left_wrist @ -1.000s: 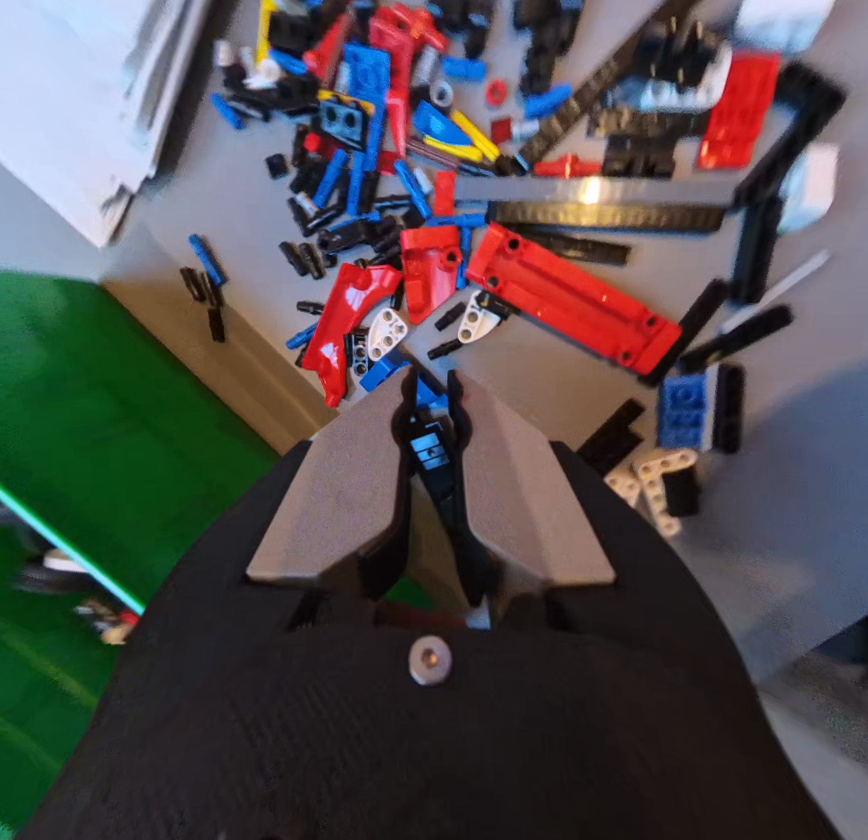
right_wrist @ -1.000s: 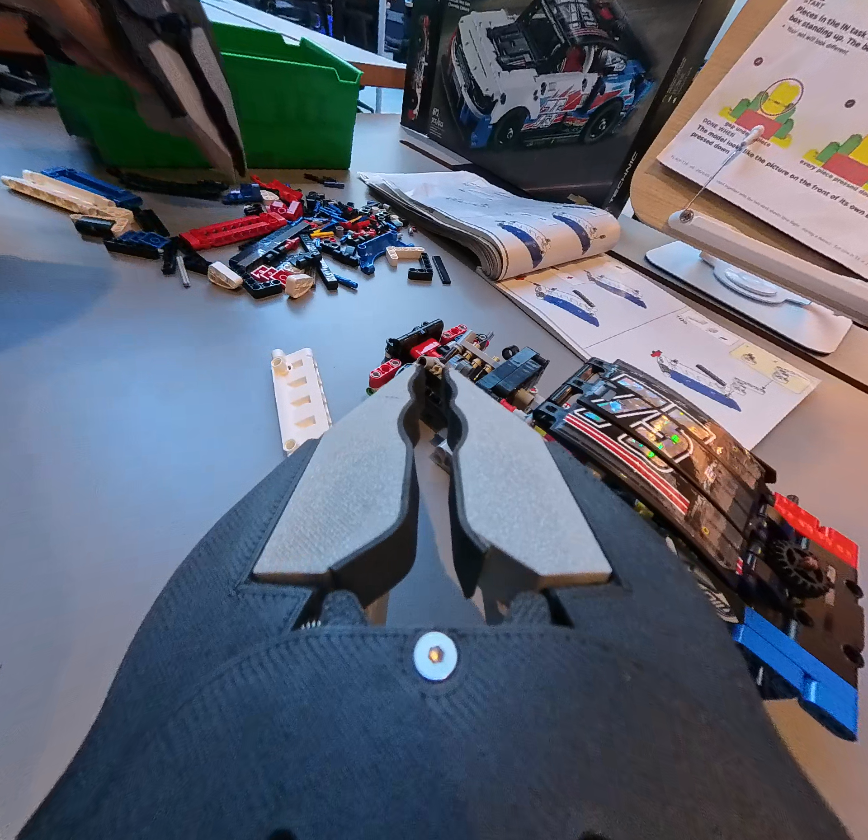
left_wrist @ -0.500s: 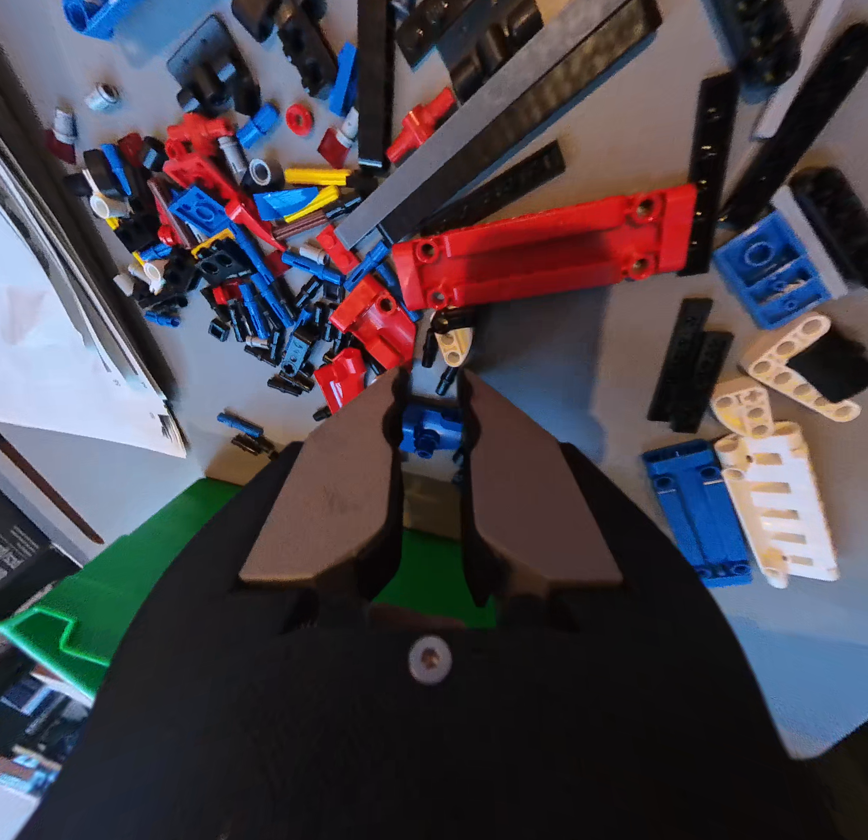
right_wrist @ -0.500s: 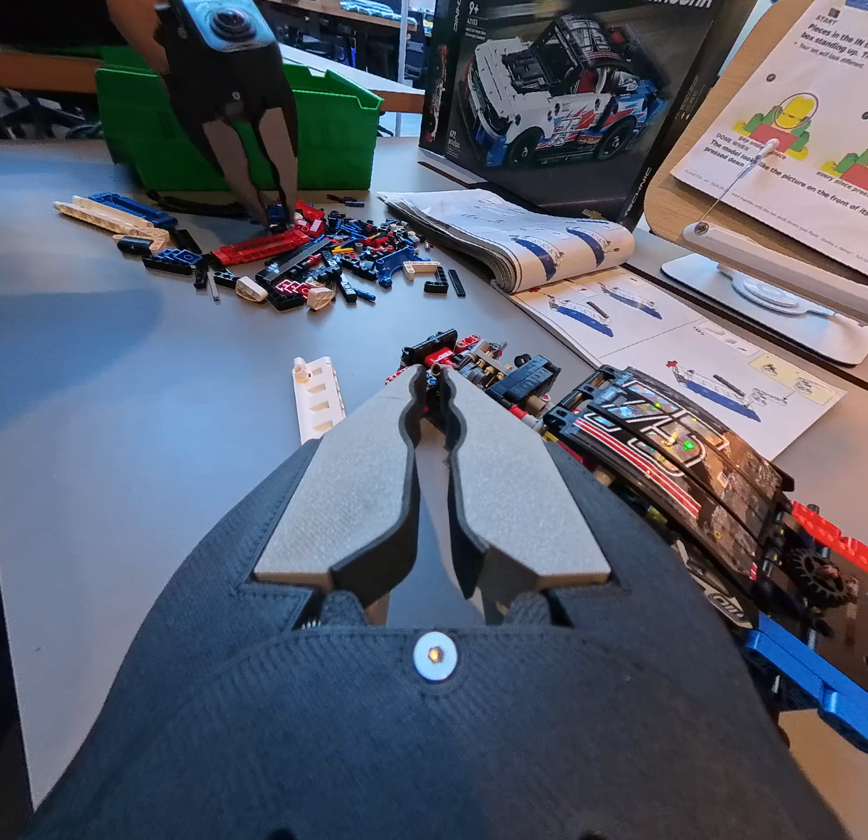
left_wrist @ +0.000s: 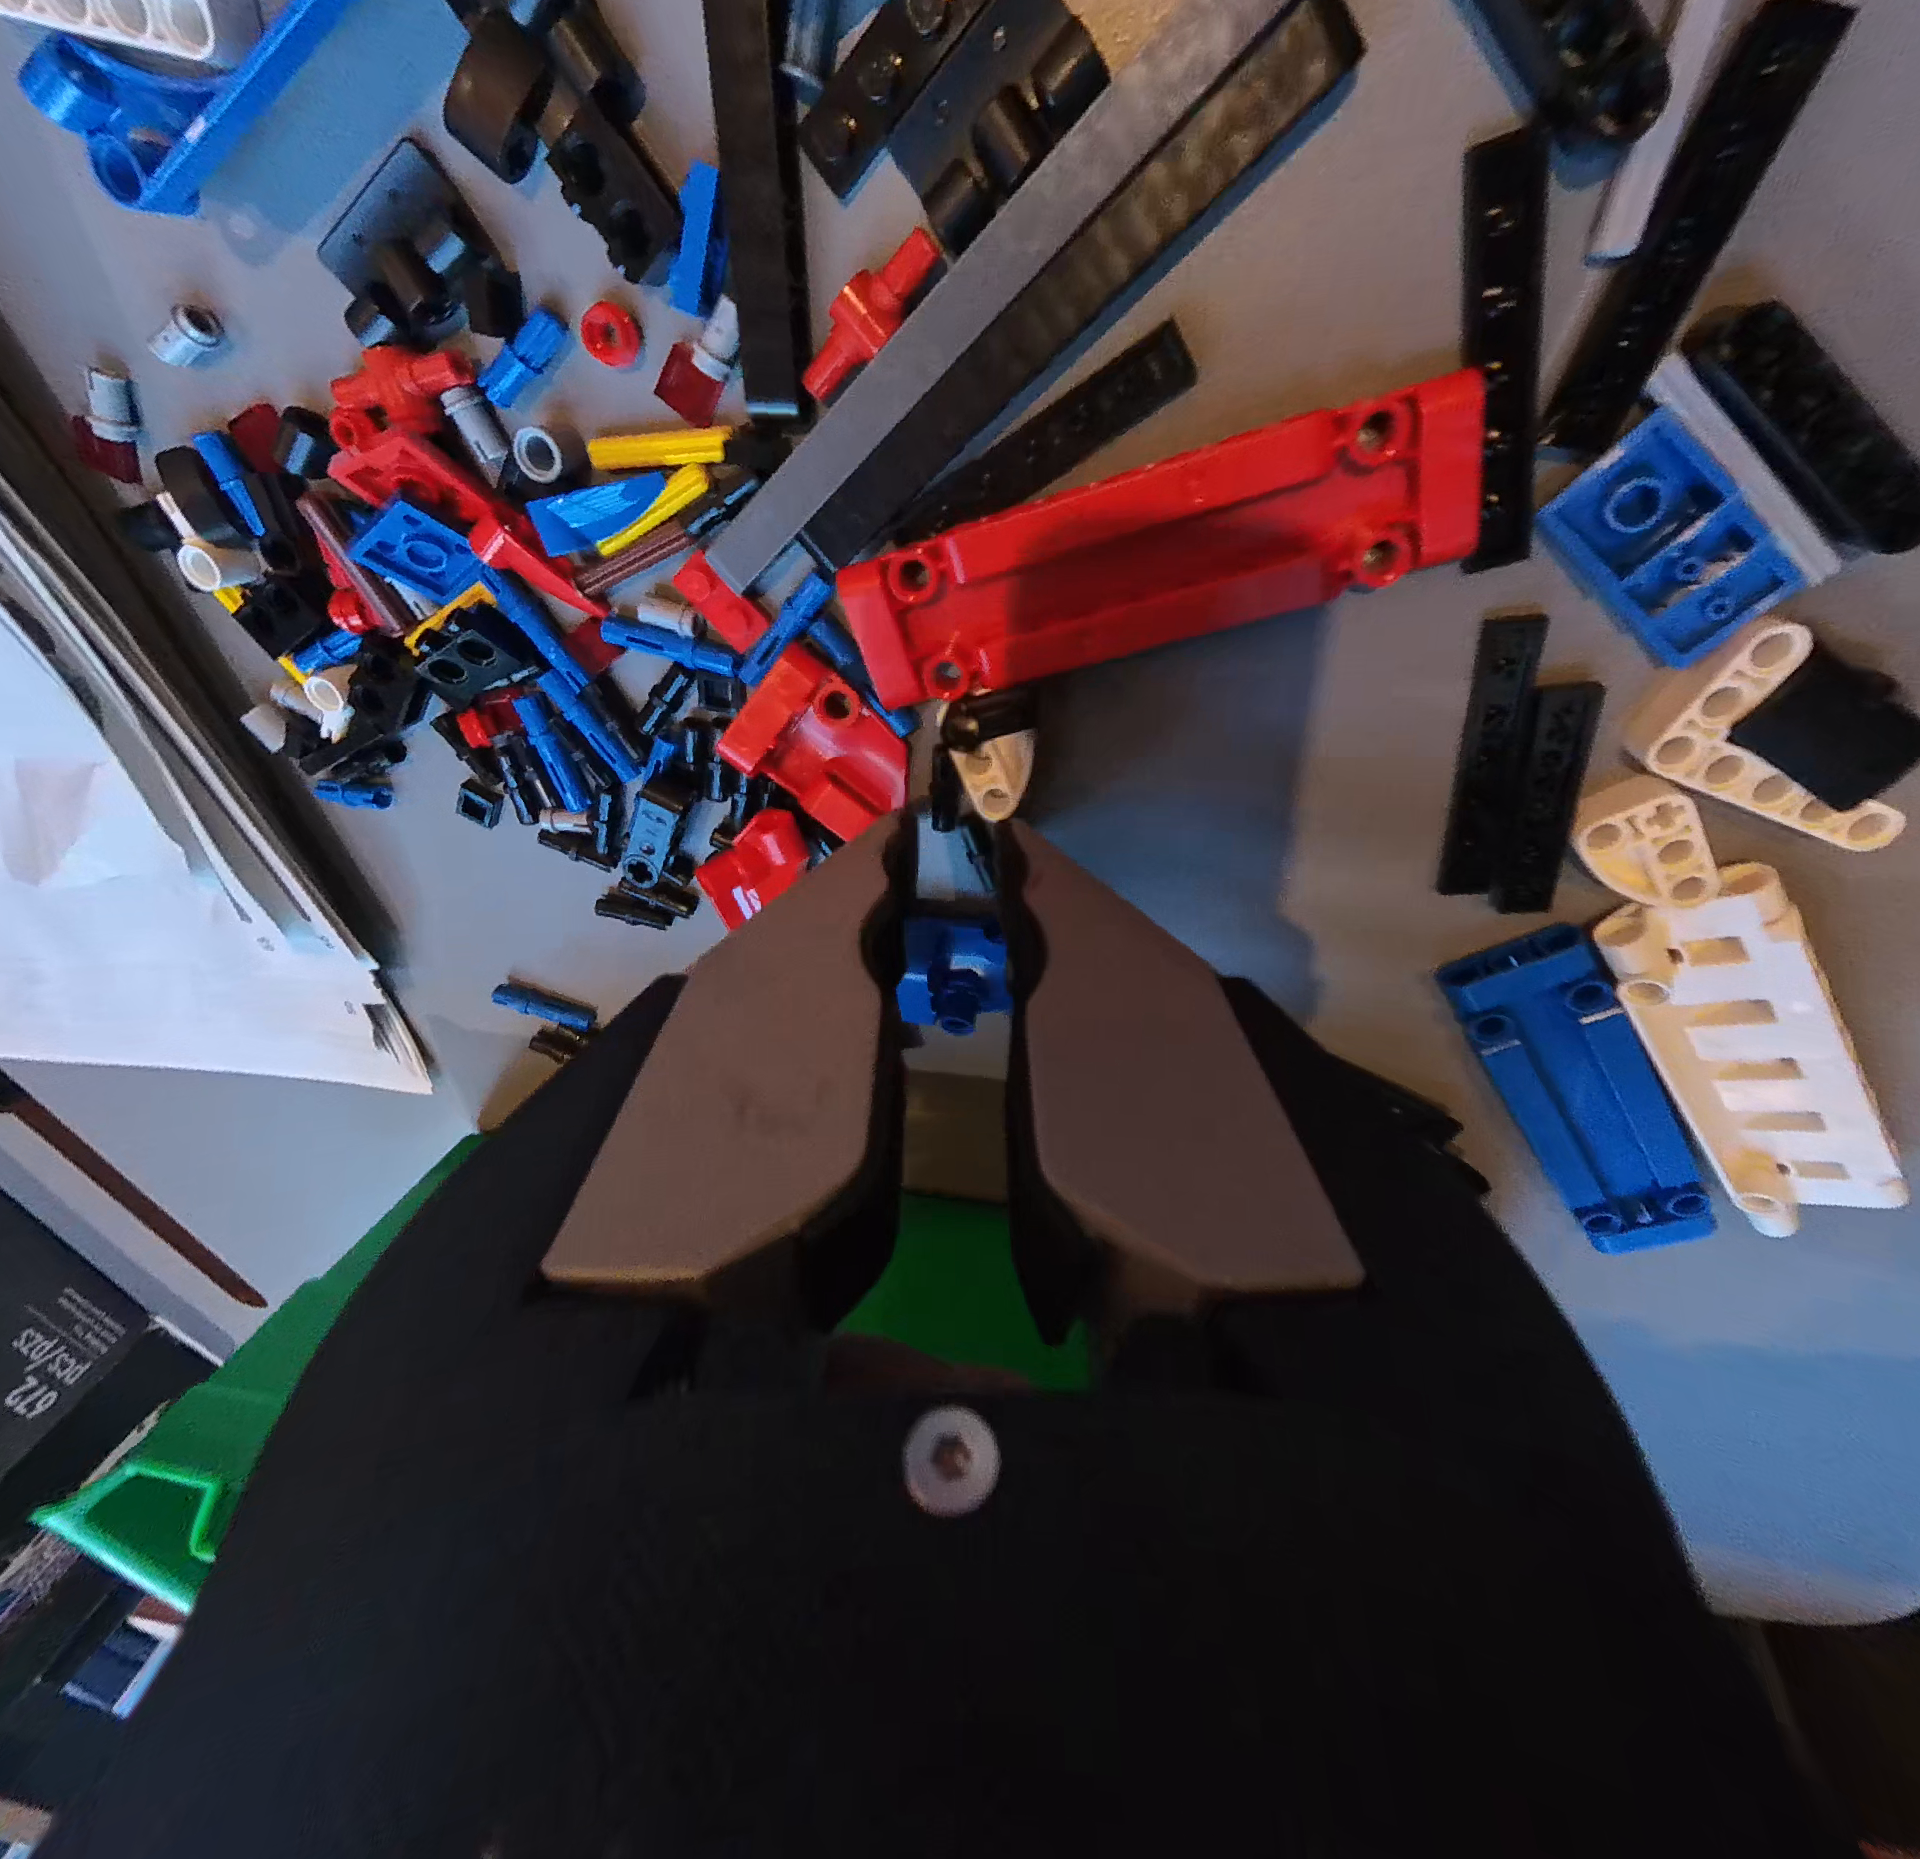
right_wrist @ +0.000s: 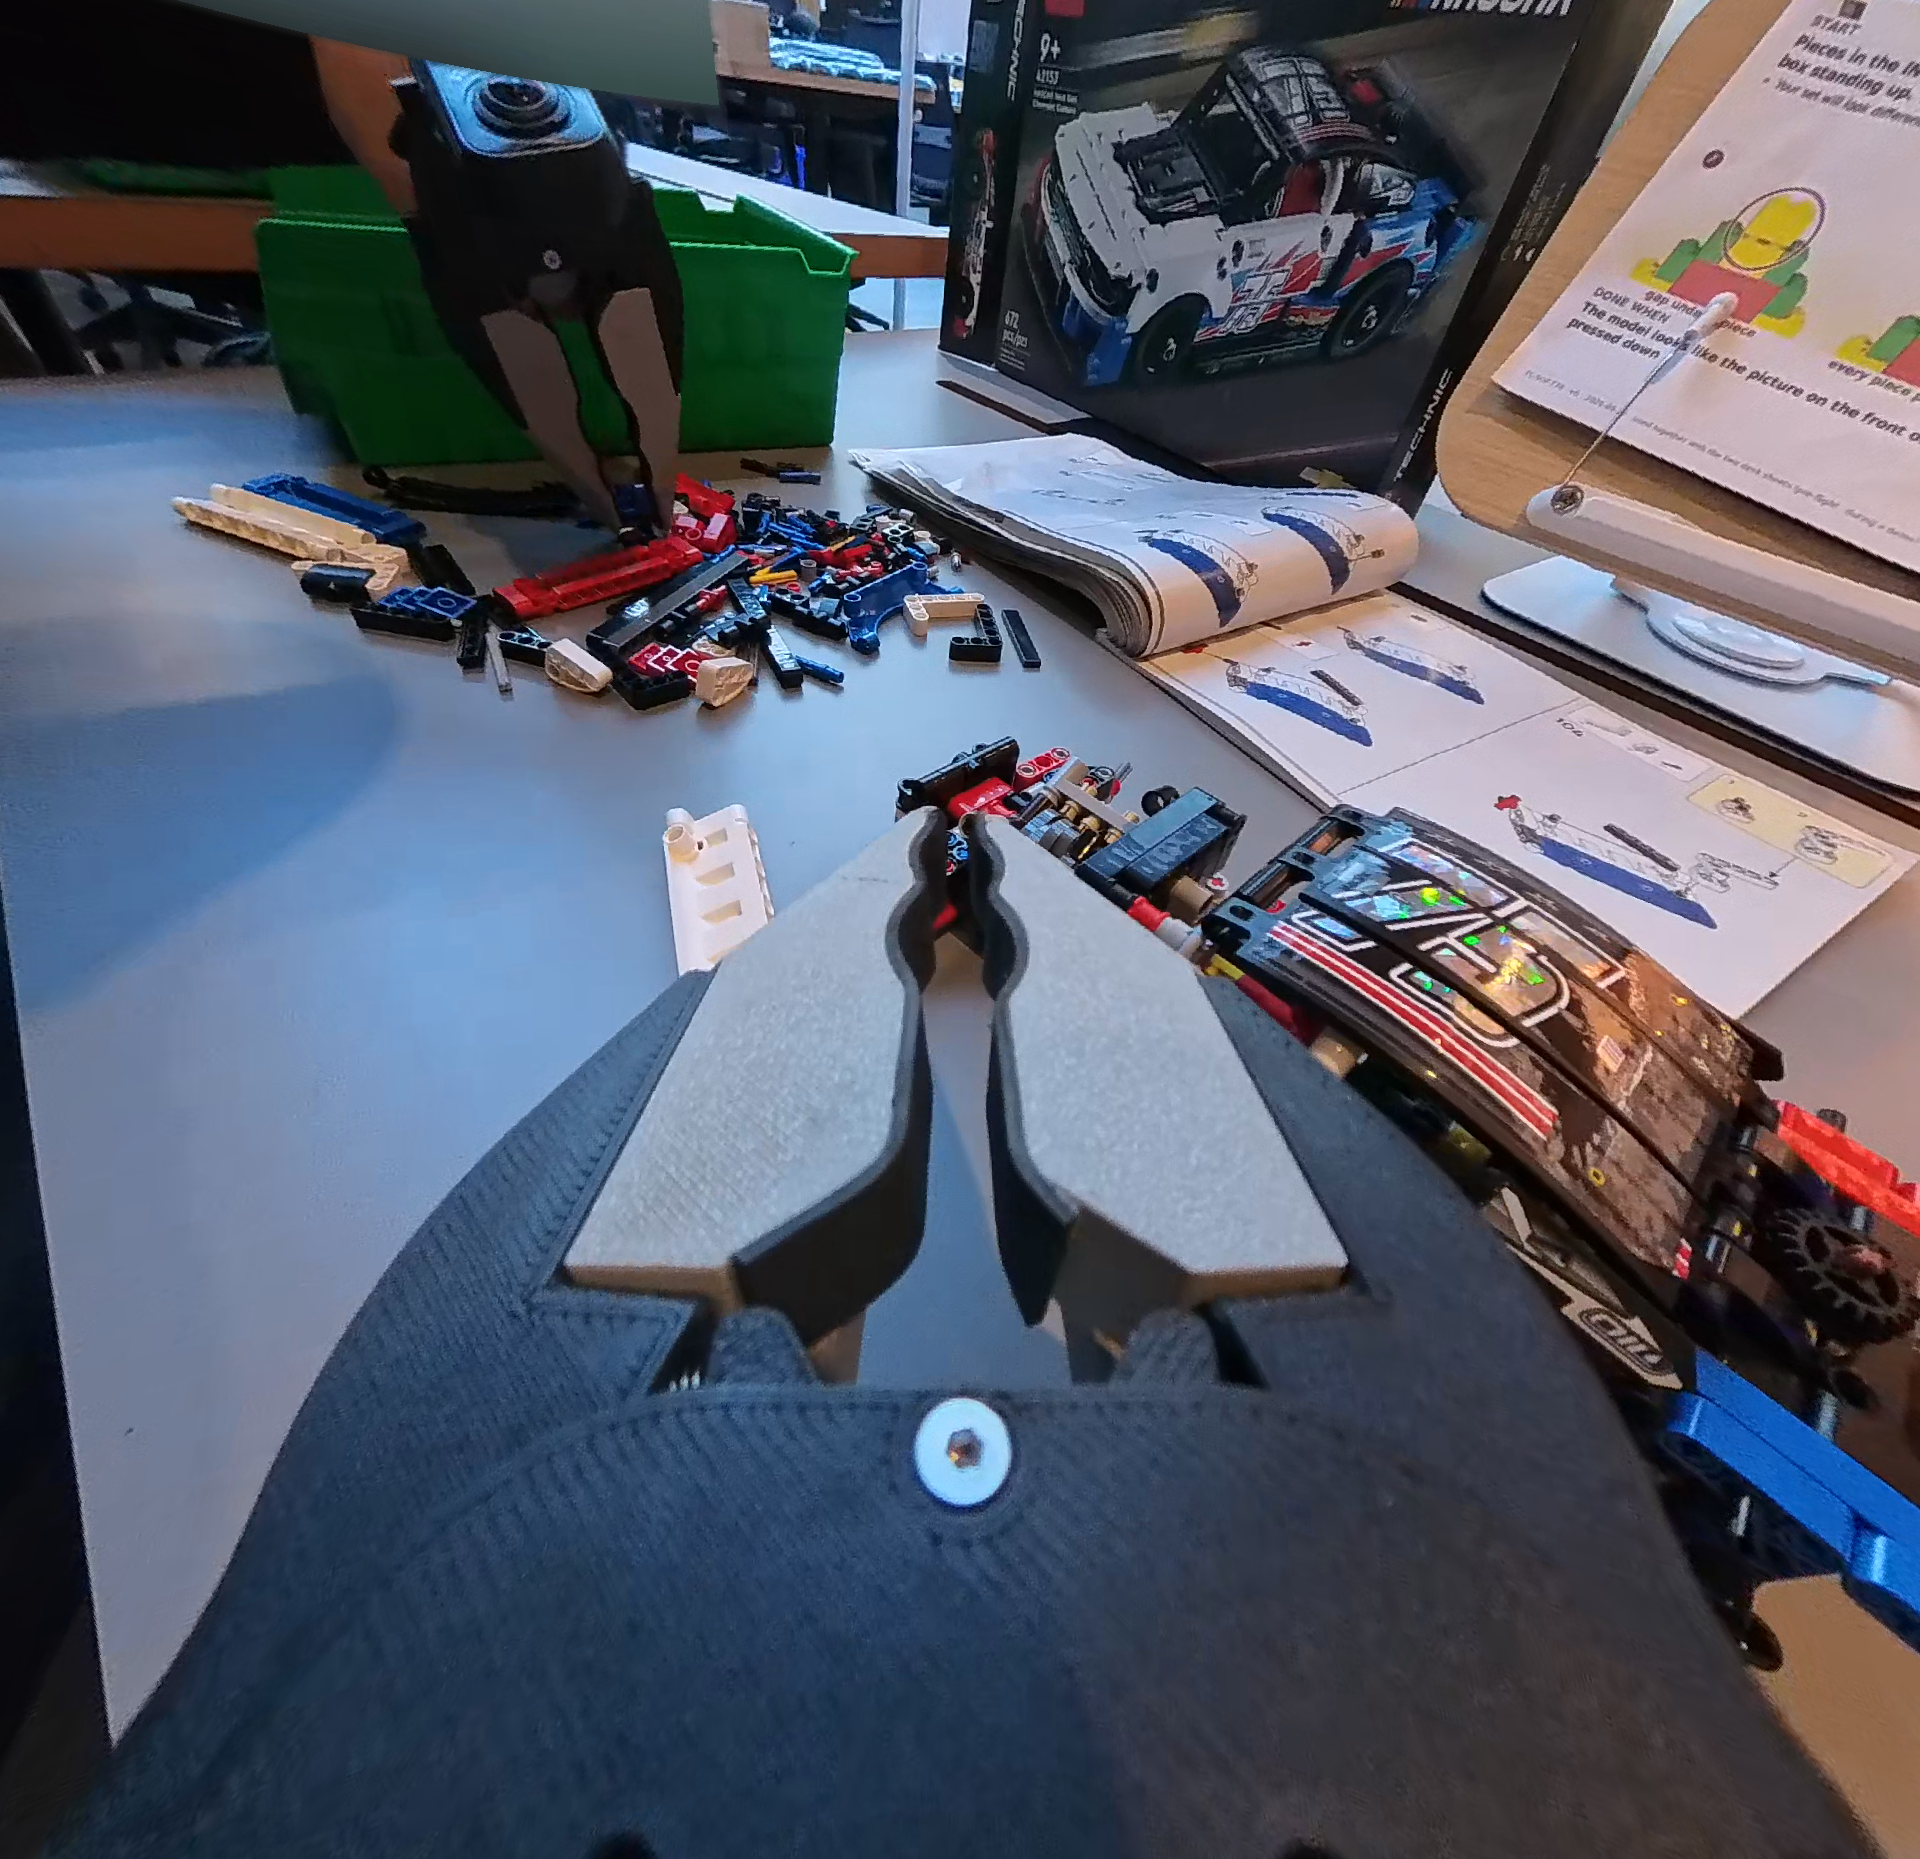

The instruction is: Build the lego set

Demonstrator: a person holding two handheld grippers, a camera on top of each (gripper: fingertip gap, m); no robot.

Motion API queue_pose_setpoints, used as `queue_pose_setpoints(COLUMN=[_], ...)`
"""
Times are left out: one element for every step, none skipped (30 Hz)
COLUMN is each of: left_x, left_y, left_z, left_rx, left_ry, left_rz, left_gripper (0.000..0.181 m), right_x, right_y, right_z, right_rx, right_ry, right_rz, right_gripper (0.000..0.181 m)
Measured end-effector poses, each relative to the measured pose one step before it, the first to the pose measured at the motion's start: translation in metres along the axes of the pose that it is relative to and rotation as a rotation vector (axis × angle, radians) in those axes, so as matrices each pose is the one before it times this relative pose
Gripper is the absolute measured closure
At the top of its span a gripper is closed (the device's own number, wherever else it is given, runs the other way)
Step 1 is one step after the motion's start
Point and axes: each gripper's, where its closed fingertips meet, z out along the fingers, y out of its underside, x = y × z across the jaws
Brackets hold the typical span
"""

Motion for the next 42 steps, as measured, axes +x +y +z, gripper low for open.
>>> queue_pose_setpoints(left_x=[0.00109,0.00069,0.0008,-0.00004,0.00013,-0.00002,0.00002,-0.00006,-0.0002,-0.00026,-0.00071,-0.00051,0.00029,0.00052,0.0003,-0.00006,-0.0007,-0.00037,-0.0006,-0.00098,-0.00084,-0.00076,0.00008,0.00159,0.00283,0.0039,0.00506,0.00632,0.00631,0.00505,0.00476,0.00587,0.00585,0.00449,0.00297,0.00081,-0.00066,-0.00126,0.00056,-0.00073,-0.00041,0.00106], left_y=[-0.00043,-0.00037,-0.00011,0.00012,0.00001,0.00004,0.00005,0.00004,-0.00015,0.00006,0.00081,0.00112,0.00037,-0.00023,0.0002,0.00111,0.0019,0.00166,0.0014,0.0009,0.00013,-0.00152,-0.00412,-0.00709,-0.01033,-0.01374,-0.01763,-0.0211,-0.02265,-0.02199,-0.02127,-0.02014,-0.01838,-0.01418,-0.00863,-0.00308,-0.00086,-0.00943,-0.00139,0.00254,0.00123,0.00002], left_z=[0.00012,0.00024,0.00011,0.00005,0.0,0.00013,0.00002,0.00008,-0.00001,0.00003,-0.00009,-0.00029,-0.0007,-0.00071,-0.00088,-0.00103,-0.00118,-0.00178,-0.00248,-0.00323,-0.00396,-0.00471,-0.00538,-0.00547,-0.00492,-0.00383,-0.00218,0.0001,0.00272,0.00545,0.00751,0.00861,0.00928,0.00943,0.00939,0.00883,0.00711,-0.00007,0.00033,0.00066,-0.0005,-0.00171], left_rx=[0.0006,0.001,-0.0009,-0.0007,0.0001,0.0001,0.0014,0.004,0.0073,0.0082,0.0013,-0.0034,-0.0001,0.0026,0.0013,-0.0027,-0.0054,-0.0027,0.0003,0.0012,0.0032,0.0076,0.014,0.0192,0.0204,0.0206,0.0265,0.0336,0.0348,0.0282,0.0265,0.0286,0.0317,0.0247,0.0084,-0.0109,-0.0117,0.0517,0.0029,-0.0177,-0.0048,0.0075], left_ry=[0.016,0.013,0.013,0.0078,0.0081,0.0083,0.0074,0.0047,0.0005,-0.0021,-0.008,-0.0093,-0.0056,-0.0036,-0.0038,-0.0048,-0.0068,-0.0044,-0.0063,-0.0085,-0.0099,-0.0105,-0.008,-0.0033,-0.0037,-0.0044,-0.001,0.008,0.0128,0.0118,0.0158,0.0255,0.0265,0.0214,0.0171,0.0077,0.0013,0.0036,0.0167,0.0021,-0.0039,0.0012], left_rz=[0.0072,0.007,0.0052,0.0031,0.0011,-0.0021,-0.0053,-0.0063,-0.008,-0.0091,-0.0076,-0.0031,-0.0013,-0.0016,-0.0028,-0.0035,-0.0044,-0.0046,-0.0047,-0.004,-0.0031,-0.003,-0.0024,0.0024,0.0107,0.0216,0.0293,0.0307,0.0281,0.0212,0.0132,0.0107,0.0094,0.0093,0.0065,0.0029,-0.0023,-0.0185,-0.017,-0.0124,-0.0069,-0.0025], left_gripper=[0.172,0.173,0.175,0.175,0.175,0.175,0.175,0.175,0.175,0.175,0.175,0.175,0.175,0.175,0.175,0.176,0.176,0.175,0.175,0.175,0.175,0.176,0.176,0.176,0.176,0.176,0.176,0.176,0.176,0.175,0.175,0.176,0.176,0.175,0.175,0.176,0.174,0.175,0.173,0.165,0.161,0.157], right_x=[-0.00007,-0.00011,-0.0001,-0.00003,-0.00012,-0.00021,-0.00027,-0.00026,-0.00016,-0.00019,-0.00011,-0.00012,-0.00011,-0.00003,-0.00026,-0.00027,-0.00023,-0.00044,-0.00029,-0.00042,-0.00024,-0.00031,-0.00008,-0.00013,-0.00006,-0.00001,-0.00018,-0.00019,-0.00033,-0.00026,-0.00028,-0.00028,-0.00022,-0.00026,-0.00025,-0.00025,-0.00014,-0.00021,-0.00035,-0.00047,-0.00056,-0.00043], right_y=[0.00001,0.0,0.00004,-0.00001,-0.00012,-0.00003,0.0,-0.00001,-0.00013,-0.00007,-0.0001,0.0,0.00001,-0.00011,-0.00005,-0.00018,-0.00002,-0.00002,-0.00015,-0.00016,-0.00003,0.00002,-0.00007,0.00002,0.00005,0.00007,-0.00005,-0.00004,-0.00008,-0.00002,-0.00018,-0.00009,-0.00011,0.00007,0.00002,-0.00001,-0.00002,-0.00021,-0.00031,-0.00035,-0.00035,-0.00028], right_z=[-0.00003,0.00005,-0.00005,0.00001,-0.00004,0.00007,-0.00003,-0.00002,-0.00003,0.0,-0.0001,0.00011,0.00002,-0.00007,0.0,0.00007,-0.00002,0.00001,0.00003,-0.00011,0.00004,-0.00001,0.00002,0.00002,0.00011,0.00021,0.00006,0.00004,0.00012,-0.00008,-0.00018,-0.00024,-0.00027,-0.00048,-0.00037,-0.00036,-0.0003,-0.00024,-0.00019,-0.0002,-0.00015,-0.00015], right_rx=[-0.0001,-0.0002,-0.0003,0.0001,0.0002,0.0001,0.0,0.0001,0.0002,0.0004,0.0002,-0.0002,0.0,0.0003,0.0004,0.0004,0.0001,-0.0001,0.0001,0.0003,0.0,-0.0004,-0.0004,-0.0004,-0.0007,-0.001,-0.0007,0.0,0.0001,0.0,0.0006,0.0008,0.0003,0.0,0.0002,0.0004,0.0006,0.0013,0.002,0.0022,0.002,0.0015], right_ry=[-0.0002,-0.0002,-0.0002,-0.0004,-0.0005,-0.0009,-0.0014,-0.0013,-0.0007,-0.0007,-0.0009,-0.001,-0.0011,-0.001,-0.0012,-0.0013,-0.0012,-0.0013,-0.0011,-0.0009,-0.0007,-0.0005,-0.0003,0.0002,0.0004,0.0002,-0.0001,-0.0005,-0.0007,-0.0005,-0.0002,0.0,0.0,-0.0001,-0.0001,-0.0001,-0.0004,-0.0014,-0.0025,-0.0028,-0.0027,-0.0025], right_rz=[-0.0008,-0.0006,-0.0002,-0.0003,-0.0005,-0.0005,-0.0003,-0.0003,-0.0002,-0.0001,0.0003,0.0007,0.0007,0.0003,-0.0001,-0.0003,-0.0006,-0.0008,-0.001,-0.0012,-0.0012,-0.001,-0.0009,-0.0008,-0.0005,-0.0005,-0.0009,-0.0013,-0.0015,-0.0015,-0.0013,-0.0008,-0.0003,-0.0005,-0.0011,-0.0011,-0.0004,0.0,-0.0002,-0.0005,-0.0007,-0.0007], right_gripper=[0.181,0.181,0.181,0.181,0.181,0.181,0.181,0.181,0.181,0.181,0.181,0.181,0.181,0.181,0.181,0.181,0.181,0.181,0.181,0.181,0.181,0.181,0.181,0.181,0.181,0.181,0.181,0.181,0.181,0.181,0.181,0.181,0.181,0.181,0.181,0.181,0.181,0.181,0.181,0.181,0.181,0.181])
